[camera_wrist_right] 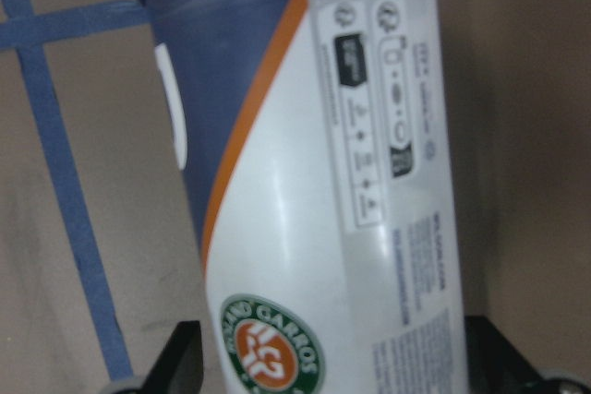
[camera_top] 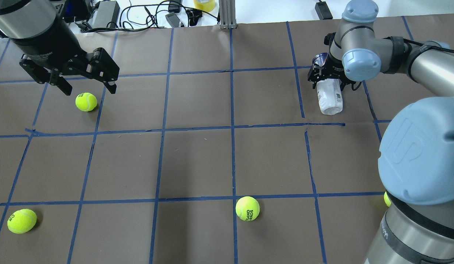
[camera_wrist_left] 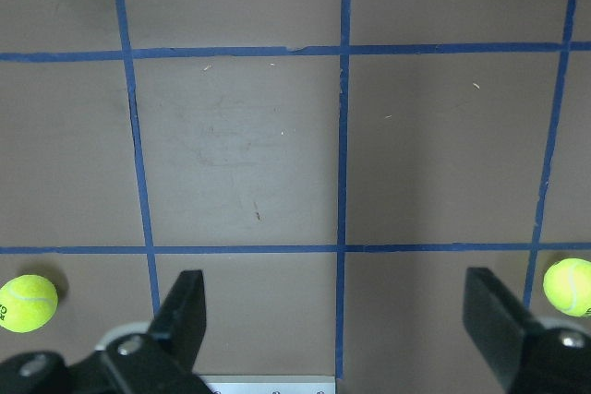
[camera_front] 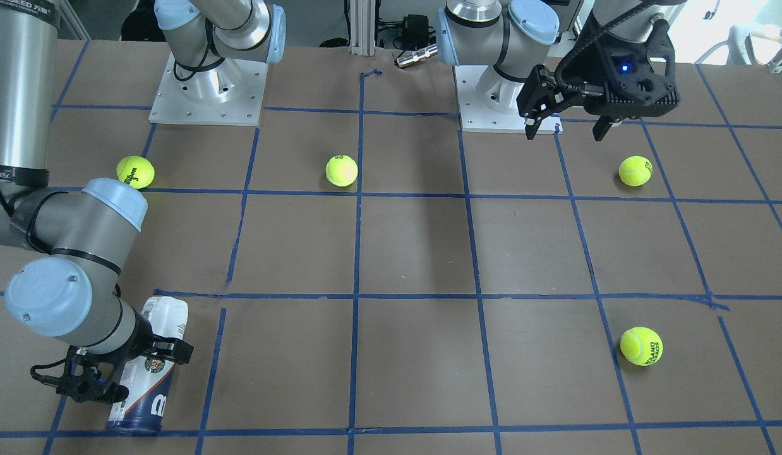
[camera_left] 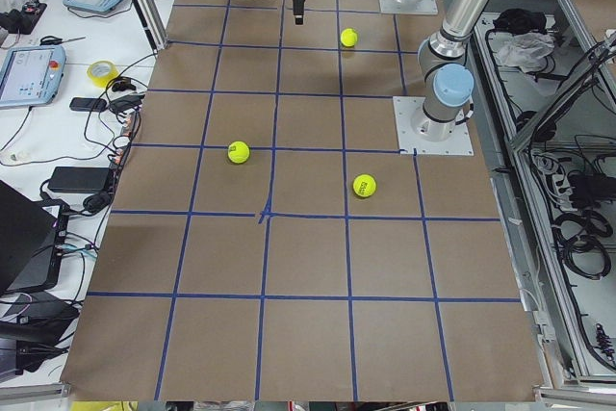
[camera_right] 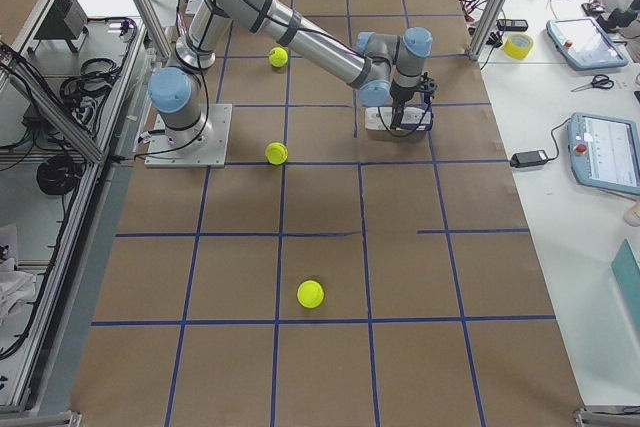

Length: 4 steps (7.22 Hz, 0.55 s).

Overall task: Lift up tennis ball bucket
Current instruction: 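Close the right gripper around the middle of the lying can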

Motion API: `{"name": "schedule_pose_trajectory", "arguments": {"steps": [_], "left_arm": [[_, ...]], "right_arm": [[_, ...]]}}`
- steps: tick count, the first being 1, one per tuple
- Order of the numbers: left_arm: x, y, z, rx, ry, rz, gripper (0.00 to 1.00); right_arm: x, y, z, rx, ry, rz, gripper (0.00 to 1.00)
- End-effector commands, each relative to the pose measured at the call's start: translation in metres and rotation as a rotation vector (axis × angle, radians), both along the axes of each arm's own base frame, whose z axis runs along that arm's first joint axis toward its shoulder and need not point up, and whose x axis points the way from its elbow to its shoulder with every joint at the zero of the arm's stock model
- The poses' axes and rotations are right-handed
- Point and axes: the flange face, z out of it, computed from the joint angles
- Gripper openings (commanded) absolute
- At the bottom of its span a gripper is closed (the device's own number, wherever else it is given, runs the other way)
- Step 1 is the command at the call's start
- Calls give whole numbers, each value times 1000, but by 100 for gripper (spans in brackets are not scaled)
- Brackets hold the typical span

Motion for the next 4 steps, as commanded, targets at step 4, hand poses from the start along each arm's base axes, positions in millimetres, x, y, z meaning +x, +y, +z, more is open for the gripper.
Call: {"name": "schedule_pose_trajectory", "arguments": {"steps": [4], "left_arm": [[-8, 18, 14, -29, 11, -50, 100]], "right_arm": [[0, -1, -8, 5, 1, 23, 77]]}}
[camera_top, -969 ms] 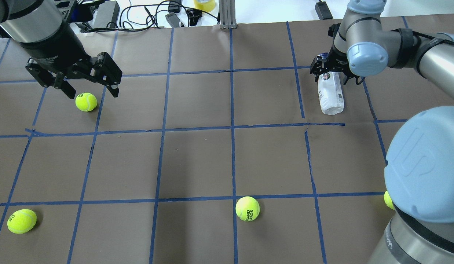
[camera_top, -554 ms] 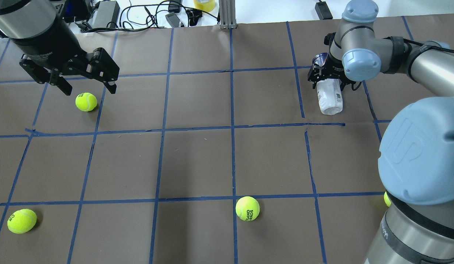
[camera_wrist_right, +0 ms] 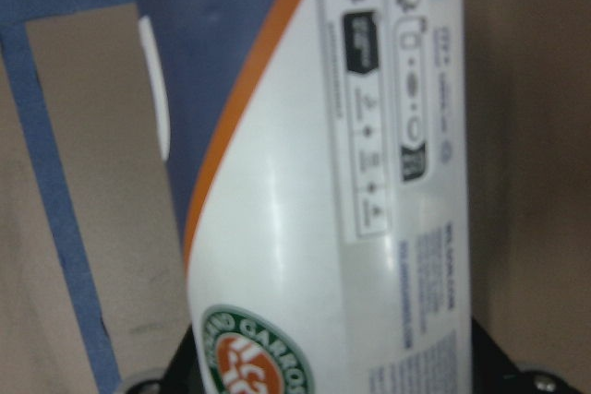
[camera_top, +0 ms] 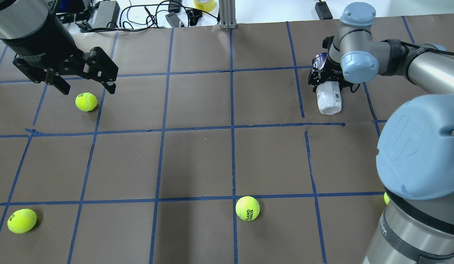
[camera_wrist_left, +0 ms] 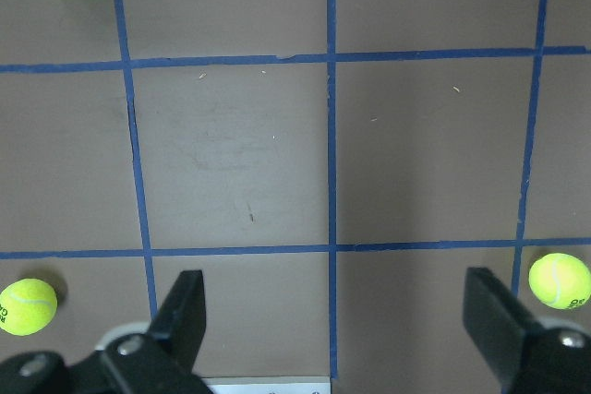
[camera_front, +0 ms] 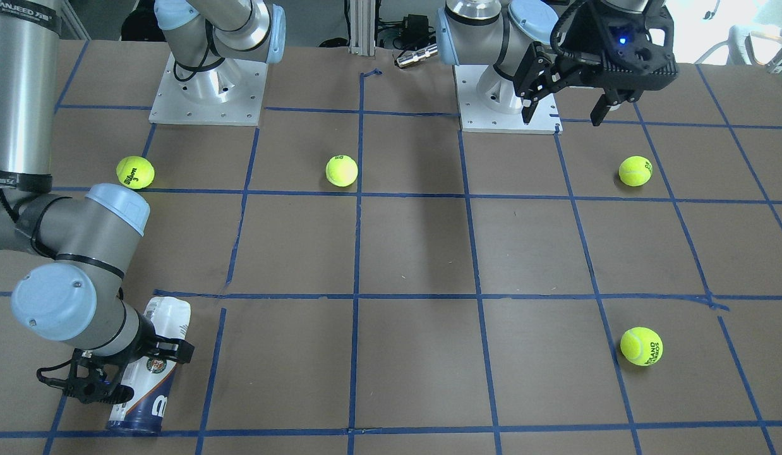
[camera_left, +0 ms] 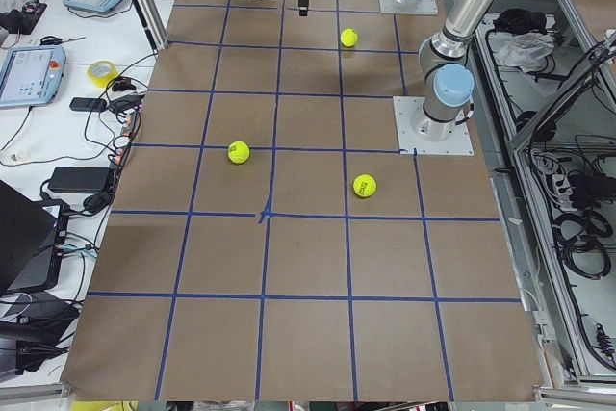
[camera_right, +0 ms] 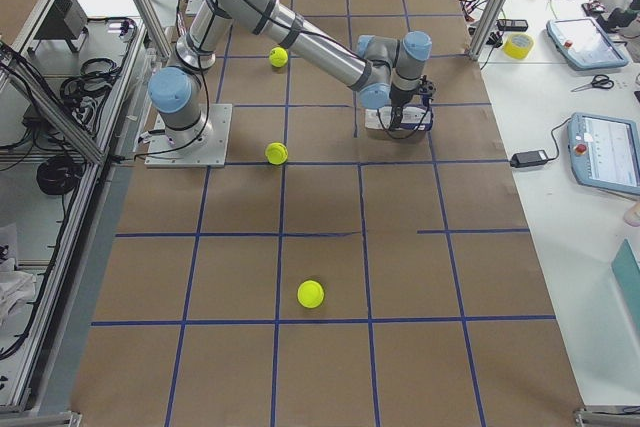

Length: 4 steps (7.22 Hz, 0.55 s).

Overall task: Lift up tennis ball bucket
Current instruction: 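Close the right gripper around the middle of the lying can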

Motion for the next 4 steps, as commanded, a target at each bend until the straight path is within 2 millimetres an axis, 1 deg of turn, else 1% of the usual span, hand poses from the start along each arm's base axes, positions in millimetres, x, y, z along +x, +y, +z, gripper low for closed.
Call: {"name": "schedule_pose_trajectory", "arguments": {"steps": [1, 2, 3, 4], "left_arm": [[-2, 6, 1, 9, 1, -7, 100], [-3, 9, -2, 46, 12, 1, 100], [-3, 0, -17, 80, 21, 7, 100], [1, 1, -16, 77, 11, 10, 100]], "right_arm": [[-1, -4, 5, -15, 2, 10, 77], [-1, -4, 10, -19, 4, 12, 77], [-1, -6, 14, -24, 5, 18, 77], [1, -9, 20, -32, 4, 66, 77]]}}
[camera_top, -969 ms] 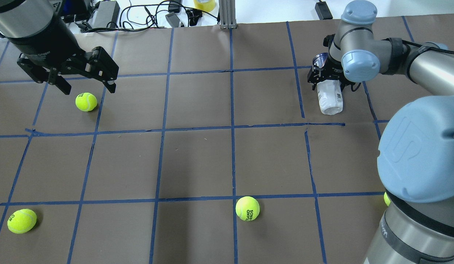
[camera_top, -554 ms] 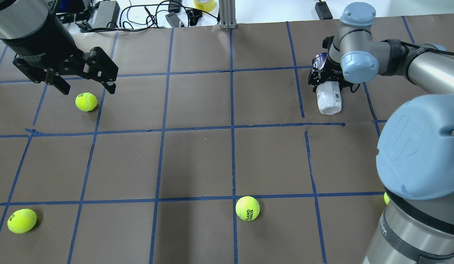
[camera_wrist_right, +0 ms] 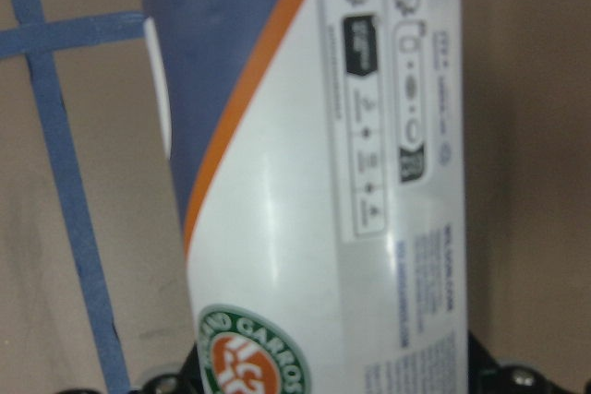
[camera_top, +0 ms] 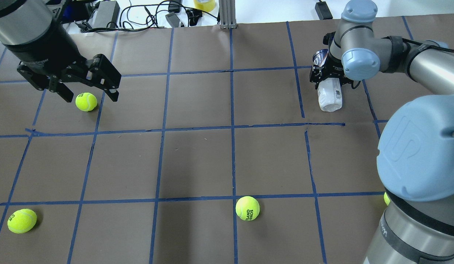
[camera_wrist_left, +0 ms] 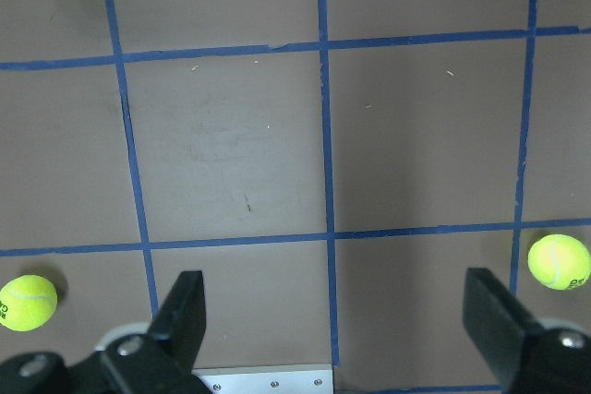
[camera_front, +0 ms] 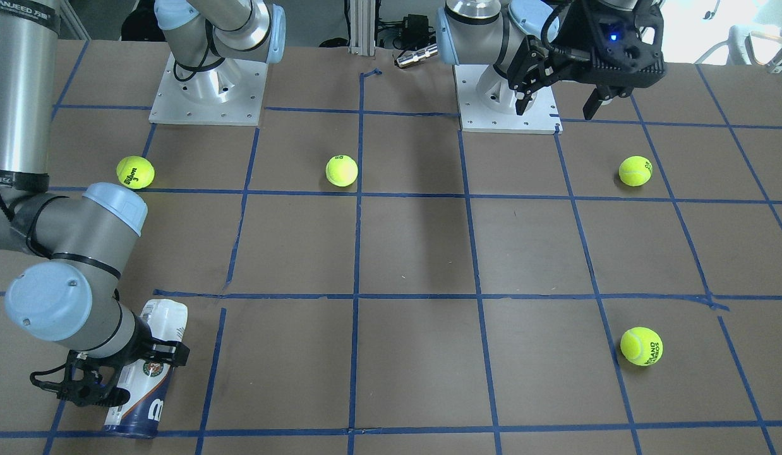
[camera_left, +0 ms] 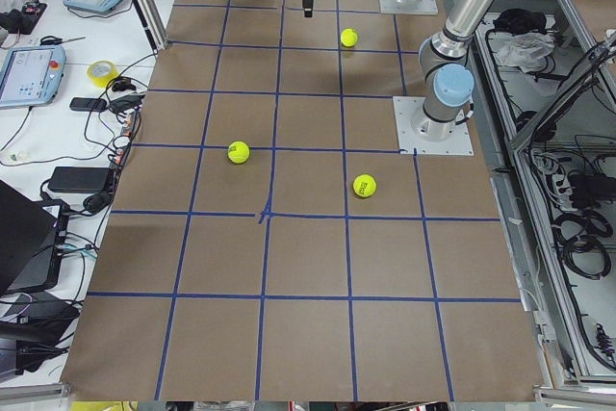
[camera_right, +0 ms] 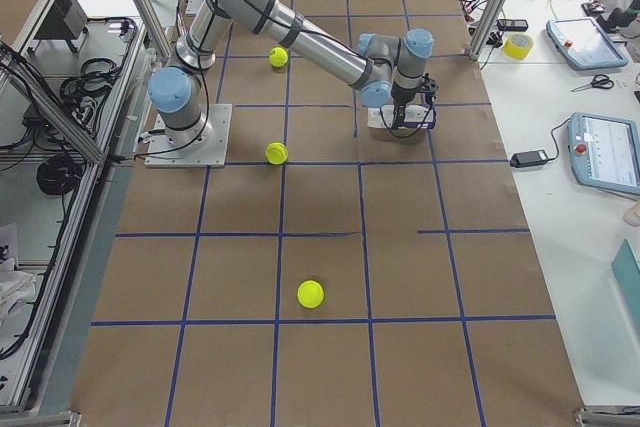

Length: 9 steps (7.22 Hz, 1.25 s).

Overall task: Lift up tennis ball bucket
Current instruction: 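Carry the can with the right gripper toward the left arm and set it down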

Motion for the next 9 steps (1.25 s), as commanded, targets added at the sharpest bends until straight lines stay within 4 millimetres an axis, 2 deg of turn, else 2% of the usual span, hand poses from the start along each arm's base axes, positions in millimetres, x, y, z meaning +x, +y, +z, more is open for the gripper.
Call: {"name": "schedule_pose_trajectory", "arguments": {"steps": [1, 2, 4, 6, 7, 9], "left_arm": [[3, -2, -4, 13, -8, -7, 100], [4, -2, -5, 16, -8, -6, 100], [6, -12, -7, -17, -8, -4, 100], [8, -12, -6, -19, -8, 0, 100], [8, -13, -6, -22, -8, -1, 100], [8, -20, -13, -42, -2, -2, 100]], "right_arm": [[5, -4, 10, -11, 0, 146, 77], [18, -2, 15, -11, 2, 197, 78], [107, 8, 21, -32, 5, 429, 77], [180, 18, 34, -61, 13, 707, 75], [209, 22, 40, -93, 25, 864, 76], [256, 30, 40, -107, 64, 1104, 76]]}}
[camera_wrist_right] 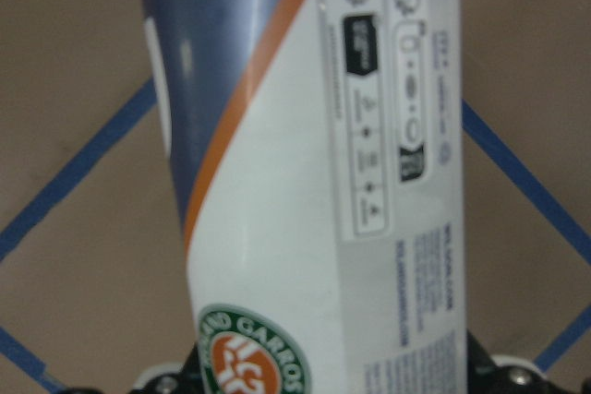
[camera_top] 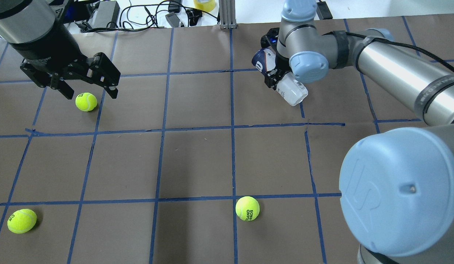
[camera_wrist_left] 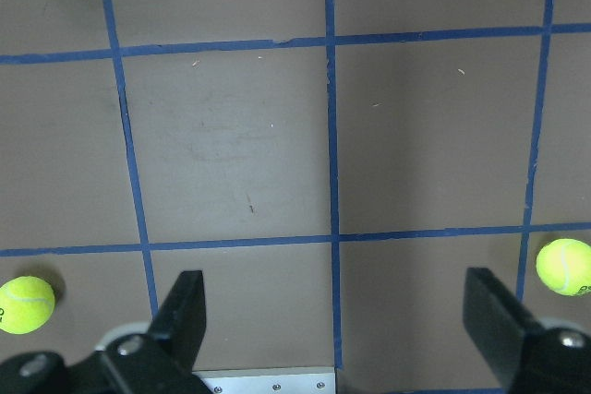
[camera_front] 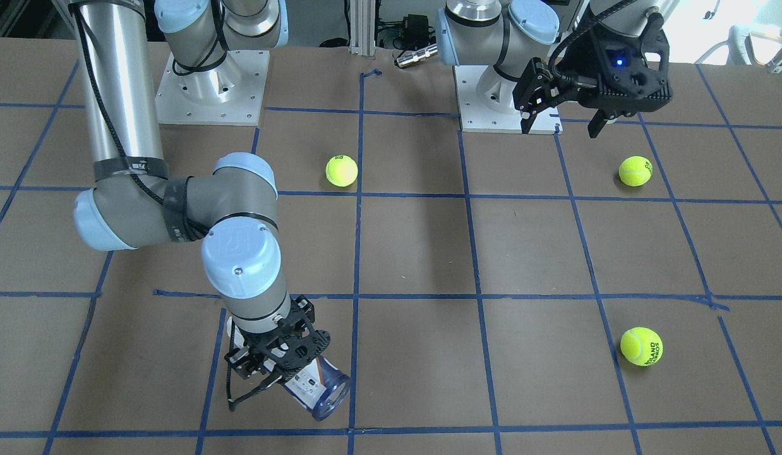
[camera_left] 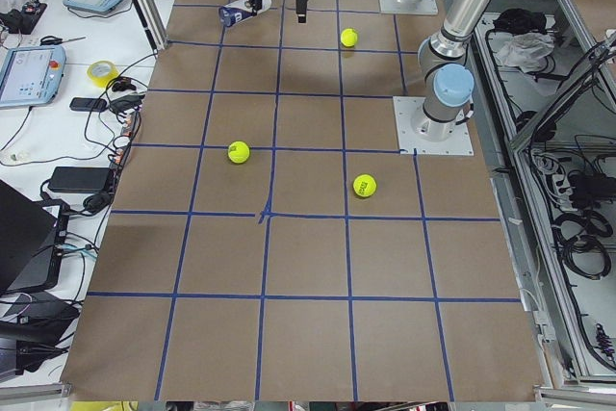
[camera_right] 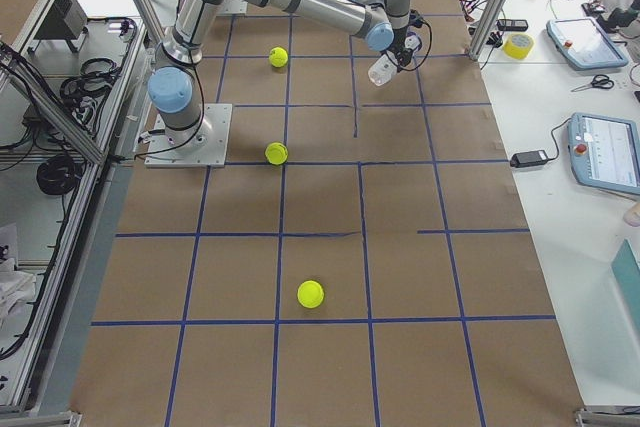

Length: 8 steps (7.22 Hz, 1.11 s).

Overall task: Lift up tennis ball bucket
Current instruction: 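Carry the can with the right gripper toward the left arm and set it down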

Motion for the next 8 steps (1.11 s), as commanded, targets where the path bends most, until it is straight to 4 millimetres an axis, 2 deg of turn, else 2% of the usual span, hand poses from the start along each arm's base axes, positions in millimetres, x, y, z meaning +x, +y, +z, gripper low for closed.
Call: {"name": "schedule_pose_trajectory", "arguments": {"steps": [1, 3, 4, 7, 8], "left_arm": [[-1, -9, -15, -28, 5, 11, 100], [-4, -8, -19, -26, 4, -6, 100], [-4, -8, -19, -25, 6, -9, 100], [-5, -9, -20, -28, 8, -10, 100], [-5, -9, -20, -27, 7, -10, 100]], "right_arm": [[64, 11, -4, -50, 37, 299, 76], [130, 27, -19, -67, 83, 486, 76], [146, 28, -18, -77, 87, 548, 76], [174, 37, -28, -69, 96, 665, 77], [180, 41, -43, -53, 103, 684, 77]]}}
